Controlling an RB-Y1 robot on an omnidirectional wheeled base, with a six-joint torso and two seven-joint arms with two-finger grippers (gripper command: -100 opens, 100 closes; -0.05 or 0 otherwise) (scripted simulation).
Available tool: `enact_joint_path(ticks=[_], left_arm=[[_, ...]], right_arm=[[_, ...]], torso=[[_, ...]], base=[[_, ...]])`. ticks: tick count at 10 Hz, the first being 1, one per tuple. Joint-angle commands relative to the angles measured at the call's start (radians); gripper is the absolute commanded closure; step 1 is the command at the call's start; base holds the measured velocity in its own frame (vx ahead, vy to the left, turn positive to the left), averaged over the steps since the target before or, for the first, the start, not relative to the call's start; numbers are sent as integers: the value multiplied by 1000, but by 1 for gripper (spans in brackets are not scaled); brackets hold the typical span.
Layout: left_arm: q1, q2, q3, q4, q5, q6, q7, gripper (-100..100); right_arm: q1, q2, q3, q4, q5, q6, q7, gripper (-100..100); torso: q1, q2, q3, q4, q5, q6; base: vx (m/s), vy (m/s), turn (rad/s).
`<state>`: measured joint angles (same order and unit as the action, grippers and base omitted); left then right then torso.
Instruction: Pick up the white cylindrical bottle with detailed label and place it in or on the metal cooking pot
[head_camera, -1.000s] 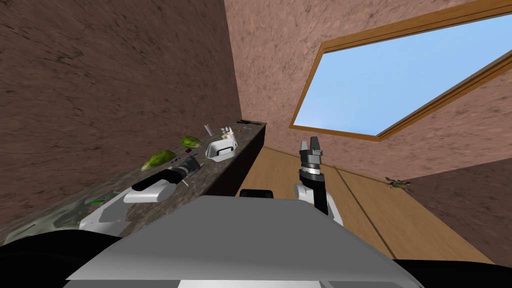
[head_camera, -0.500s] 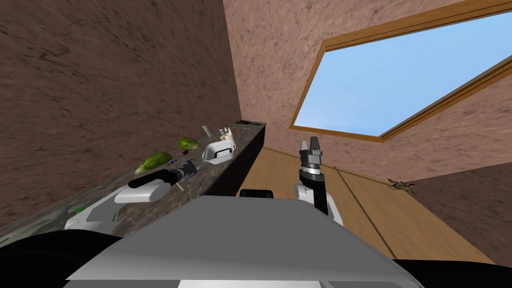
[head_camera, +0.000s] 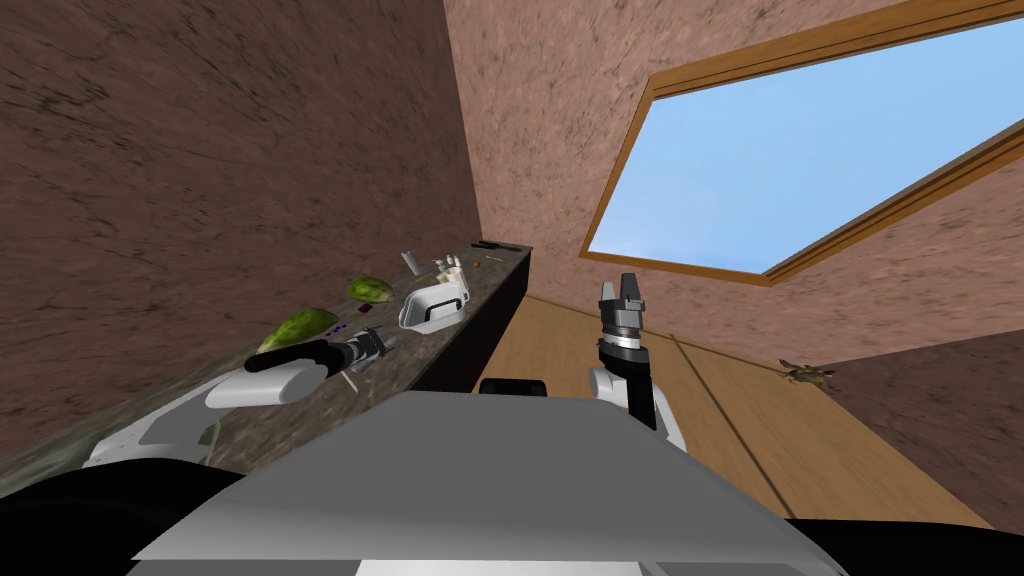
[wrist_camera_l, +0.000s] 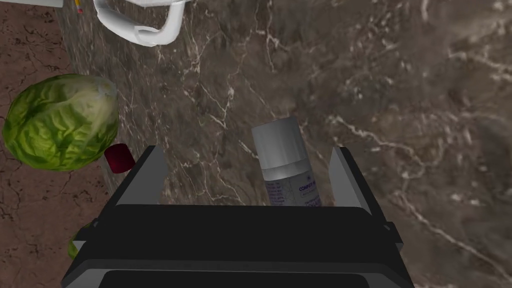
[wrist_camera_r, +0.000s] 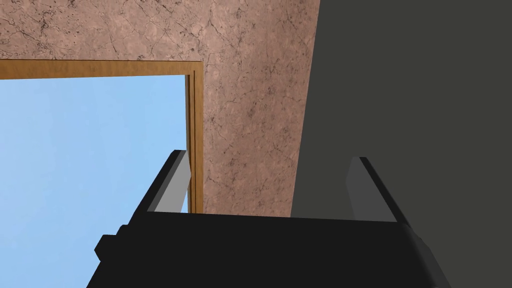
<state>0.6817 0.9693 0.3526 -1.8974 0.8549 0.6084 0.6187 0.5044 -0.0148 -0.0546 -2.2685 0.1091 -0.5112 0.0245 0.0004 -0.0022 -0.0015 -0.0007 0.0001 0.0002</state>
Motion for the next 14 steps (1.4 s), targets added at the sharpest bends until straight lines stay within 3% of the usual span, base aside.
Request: enact_joint_path(ticks=[1,2,3,4,5,6,7,8,9,10,12,14], left_arm=[[11,38,7,25,50,50,37,-100],[11,38,7,25,50,63,37,-100],[24,70,12,48,87,101,69,-100],[24,70,12,48,96,113,69,-100],[36,101,17,71,140,144,100,-100],[36,101,17,71,141,161,100,-100],[49,130,21,93,184,192,130,-100],[49,130,21,93,184,207,130,-100],[61,156,24,114,225,243,159,-100],[61,156,24,114,225,250,159,-100],[84,204,28,151,291,315,212,-100],[95,226,30,168,335,365,235,-100]], right_arm=[[0,0,0,0,0,0,0,0],[0,0,0,0,0,0,0,0],[0,0,0,0,0,0,0,0],[0,0,0,0,0,0,0,0],[0,0,0,0,0,0,0,0],[0,0,0,0,0,0,0,0],[0,0,0,0,0,0,0,0],[0,0,0,0,0,0,0,0],[0,0,0,0,0,0,0,0],[0,0,0,0,0,0,0,0],[0,0,0,0,0,0,0,0],[0,0,0,0,0,0,0,0]], torso=[[0,0,0,0,0,0],[0,0,0,0,0,0],[0,0,0,0,0,0],[0,-1,-1,0,0,0],[0,-1,-1,0,0,0],[0,-2,-1,0,0,0],[0,-1,-1,0,0,0],[0,-1,-1,0,0,0],[0,-1,0,0,0,0],[0,-1,-1,0,0,0],[1,-1,-1,0,0,0],[0,-1,-1,0,0,0]], base=[[39,-2,-15],[45,-2,-7],[62,-4,-13],[62,-1,-7],[75,-10,-18],[53,-5,-7],[49,-1,-20],[43,3,-9],[58,0,-13],[48,5,-11],[62,5,-28],[56,4,-14]])
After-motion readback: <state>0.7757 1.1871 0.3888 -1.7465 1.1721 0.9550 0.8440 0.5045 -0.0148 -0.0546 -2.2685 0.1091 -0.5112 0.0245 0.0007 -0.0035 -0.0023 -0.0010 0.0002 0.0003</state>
